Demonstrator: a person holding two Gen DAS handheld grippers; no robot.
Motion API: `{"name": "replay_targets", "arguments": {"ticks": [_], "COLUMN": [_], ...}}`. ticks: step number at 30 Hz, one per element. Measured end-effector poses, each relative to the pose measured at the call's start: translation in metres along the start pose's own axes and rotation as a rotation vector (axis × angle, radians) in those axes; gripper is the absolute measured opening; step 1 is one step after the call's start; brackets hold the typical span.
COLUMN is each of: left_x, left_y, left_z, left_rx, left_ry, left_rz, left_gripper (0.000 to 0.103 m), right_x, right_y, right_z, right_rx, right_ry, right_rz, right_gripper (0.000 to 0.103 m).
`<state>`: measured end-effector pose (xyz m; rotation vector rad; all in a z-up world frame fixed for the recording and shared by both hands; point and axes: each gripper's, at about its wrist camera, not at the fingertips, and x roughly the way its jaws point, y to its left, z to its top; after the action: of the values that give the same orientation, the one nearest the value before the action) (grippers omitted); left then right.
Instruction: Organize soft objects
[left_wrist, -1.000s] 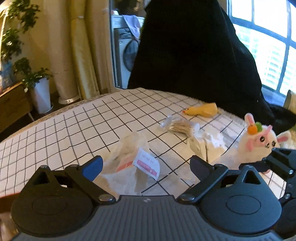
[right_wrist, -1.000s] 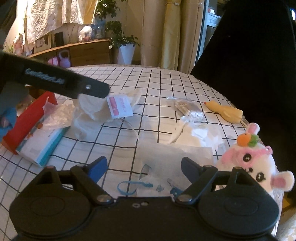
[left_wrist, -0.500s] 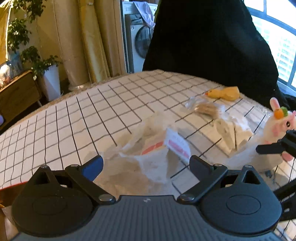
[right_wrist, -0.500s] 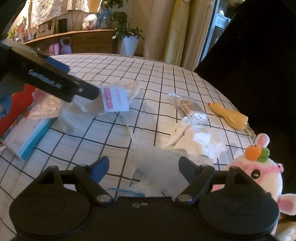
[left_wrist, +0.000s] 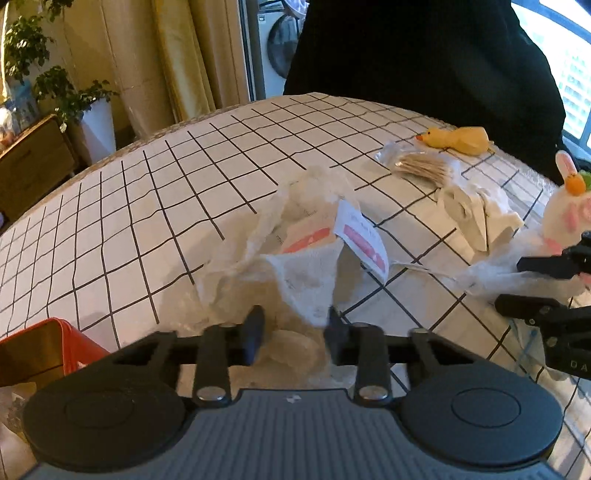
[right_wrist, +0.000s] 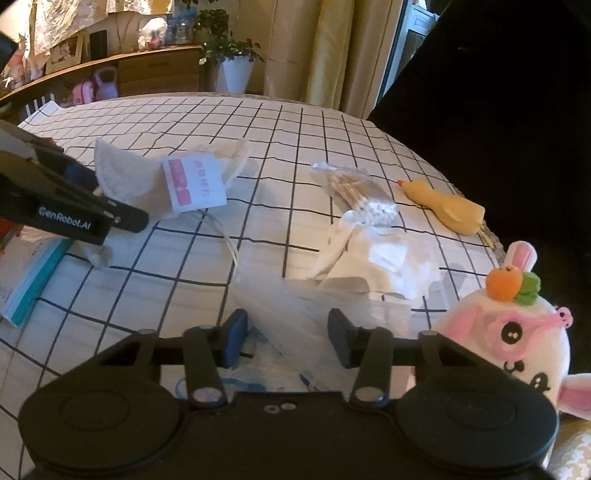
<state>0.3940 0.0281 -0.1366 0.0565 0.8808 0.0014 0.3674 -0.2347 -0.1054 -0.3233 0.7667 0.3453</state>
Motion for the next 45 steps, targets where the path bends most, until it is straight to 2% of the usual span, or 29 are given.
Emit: {"name": "replay_targets", "arguments": {"ticks": [3,7,10,19,28,31,37,45], "left_x": [-0.007,-0.019,-0.031,-0.077,-0.121,-0.119,-0.089,-0.083], "left_y": [0.003,0.006,0.008,0.006,0.003,-0.004,-0.007,-0.003], "left_z": [0.001,0.005,0.007,0.004,-0.006,-0.017,-0.049,-0.069], "left_rx": [-0.006,-0.024,-0.035,-0.041,-0.063,-0.035,-0.016,-0.019], "left_ry": [-0.022,-0.057,-0.081,-0.131,-0.175,-0.16,-0.054,-0.025], "left_rz": [-0.008,-0.018,-0.031,-0.098,-0.213,-0.213,-0.174,-0.182], "left_gripper": [0.015,0.01,0.009,0.007,0.007,0.007,0.007,0.007], "right_x": [-0.004,-0.011,-0.022,-0.068,-0.107,-0.108,-0.098,-0.094], "right_y": [0.0,0.0,-0.004,-0.01,-0.012,-0.011,-0.006,0.004], "right_z": [0.001,0.001,0.002,0.009,0.007,0.003,-0.013,-0.03], "right_rx": [0.006,0.013,0.041,0.101,0.161,0.171,0.181,0.18], "right_ry": [-0.007,-0.029,-0.055,-0.152,-0.211,-0.205,-0.158,-0.121], "right_rz": [-0.004,-0.02,-0.014,0.019,0.082,0.101,0.121,0.146], "right_gripper": [0.026,0.01,0.004,0.002,0.002,0.002,0.002,0.002]}}
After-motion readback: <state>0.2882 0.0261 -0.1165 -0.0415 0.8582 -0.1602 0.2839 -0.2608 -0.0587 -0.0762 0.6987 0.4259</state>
